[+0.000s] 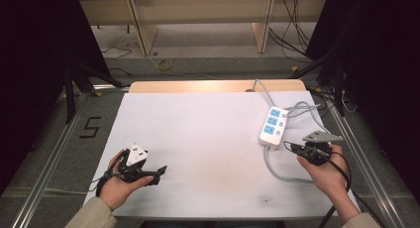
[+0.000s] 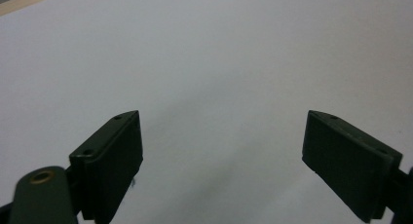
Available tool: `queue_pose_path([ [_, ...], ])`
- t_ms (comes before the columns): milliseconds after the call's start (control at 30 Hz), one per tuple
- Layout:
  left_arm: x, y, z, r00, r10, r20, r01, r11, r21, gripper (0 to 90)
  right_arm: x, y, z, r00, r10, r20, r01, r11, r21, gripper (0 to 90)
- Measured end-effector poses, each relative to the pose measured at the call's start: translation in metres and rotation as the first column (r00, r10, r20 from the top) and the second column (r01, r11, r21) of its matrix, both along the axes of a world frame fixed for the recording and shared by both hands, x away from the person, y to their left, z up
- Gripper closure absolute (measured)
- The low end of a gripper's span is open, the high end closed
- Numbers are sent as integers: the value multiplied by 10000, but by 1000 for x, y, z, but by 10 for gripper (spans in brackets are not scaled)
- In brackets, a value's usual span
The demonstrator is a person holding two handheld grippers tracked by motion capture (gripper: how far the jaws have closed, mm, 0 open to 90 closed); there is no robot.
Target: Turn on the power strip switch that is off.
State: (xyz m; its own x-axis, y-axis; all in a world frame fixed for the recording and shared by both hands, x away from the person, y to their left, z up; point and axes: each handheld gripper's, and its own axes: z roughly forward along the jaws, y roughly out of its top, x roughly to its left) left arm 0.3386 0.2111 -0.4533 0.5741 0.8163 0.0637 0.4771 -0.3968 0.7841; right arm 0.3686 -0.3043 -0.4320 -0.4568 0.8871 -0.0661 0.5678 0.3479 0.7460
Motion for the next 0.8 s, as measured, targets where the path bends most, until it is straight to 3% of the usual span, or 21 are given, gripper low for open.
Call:
queue_pose_path([
  [800, 0, 0, 0, 10000, -7, -6, 8, 10000, 46, 145, 17, 0, 1, 9998, -218, -45, 218, 9997, -125, 900],
])
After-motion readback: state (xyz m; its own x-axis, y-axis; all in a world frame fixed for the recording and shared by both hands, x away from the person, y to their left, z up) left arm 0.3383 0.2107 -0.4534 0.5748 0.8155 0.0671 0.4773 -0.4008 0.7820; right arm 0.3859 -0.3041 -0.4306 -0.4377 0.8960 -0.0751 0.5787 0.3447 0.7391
